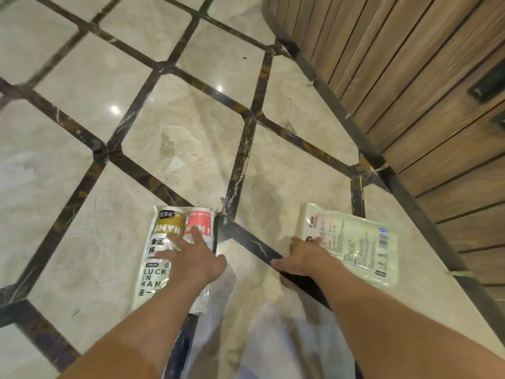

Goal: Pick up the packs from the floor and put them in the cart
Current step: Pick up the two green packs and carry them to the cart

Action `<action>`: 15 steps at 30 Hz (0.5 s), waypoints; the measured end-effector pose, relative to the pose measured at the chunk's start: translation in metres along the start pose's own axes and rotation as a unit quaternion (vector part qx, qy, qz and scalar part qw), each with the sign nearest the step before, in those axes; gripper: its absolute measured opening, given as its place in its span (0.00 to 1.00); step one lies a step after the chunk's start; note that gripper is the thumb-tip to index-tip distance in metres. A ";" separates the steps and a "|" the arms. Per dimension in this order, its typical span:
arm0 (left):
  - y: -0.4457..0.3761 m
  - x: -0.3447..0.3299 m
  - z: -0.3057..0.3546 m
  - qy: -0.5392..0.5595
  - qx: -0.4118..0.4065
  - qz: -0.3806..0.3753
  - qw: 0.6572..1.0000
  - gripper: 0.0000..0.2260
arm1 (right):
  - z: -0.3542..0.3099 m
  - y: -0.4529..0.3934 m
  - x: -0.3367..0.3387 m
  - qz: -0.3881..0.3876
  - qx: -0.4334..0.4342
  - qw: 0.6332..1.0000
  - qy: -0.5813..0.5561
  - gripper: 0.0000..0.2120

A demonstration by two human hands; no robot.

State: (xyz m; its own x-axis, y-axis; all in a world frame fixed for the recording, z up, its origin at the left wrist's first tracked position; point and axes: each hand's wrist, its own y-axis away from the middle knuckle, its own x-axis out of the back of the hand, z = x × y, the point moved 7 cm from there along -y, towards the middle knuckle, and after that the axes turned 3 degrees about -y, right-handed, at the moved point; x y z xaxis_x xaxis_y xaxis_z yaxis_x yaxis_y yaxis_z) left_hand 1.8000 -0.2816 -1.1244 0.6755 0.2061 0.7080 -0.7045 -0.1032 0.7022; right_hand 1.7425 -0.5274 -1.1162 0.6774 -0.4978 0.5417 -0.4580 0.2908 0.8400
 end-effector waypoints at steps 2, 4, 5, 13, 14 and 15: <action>0.004 -0.002 0.010 -0.011 -0.012 -0.008 1.000 0.44 | -0.030 0.010 -0.010 -0.022 0.045 0.999 0.019 0.42; 0.006 -0.001 0.015 -0.020 -0.017 -0.011 1.000 0.44 | -0.055 0.022 -0.023 -0.041 0.086 0.992 0.078 0.46; 0.006 0.000 0.014 -0.023 -0.017 -0.010 1.000 0.44 | -0.063 0.029 -0.031 -0.047 0.107 0.985 0.124 0.48; -0.004 0.033 -0.009 -0.019 -0.010 0.062 0.998 0.42 | -0.041 0.064 -0.033 -0.025 0.202 0.941 0.271 0.37; -0.006 0.037 -0.013 -0.020 -0.004 0.071 0.997 0.41 | -0.038 0.061 -0.021 0.010 0.201 0.954 0.220 0.32; -0.008 0.040 -0.018 -0.017 0.005 0.080 0.997 0.40 | -0.034 0.056 -0.008 0.045 0.193 0.965 0.170 0.27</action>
State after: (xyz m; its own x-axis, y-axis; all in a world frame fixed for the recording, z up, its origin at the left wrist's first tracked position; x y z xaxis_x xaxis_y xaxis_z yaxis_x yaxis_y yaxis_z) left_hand 1.8291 -0.2553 -1.1033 0.5624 0.1524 0.8127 -0.8012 -0.1423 0.5812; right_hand 1.7312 -0.4794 -1.0724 0.7443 -0.1688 0.6462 -0.6600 -0.0374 0.7504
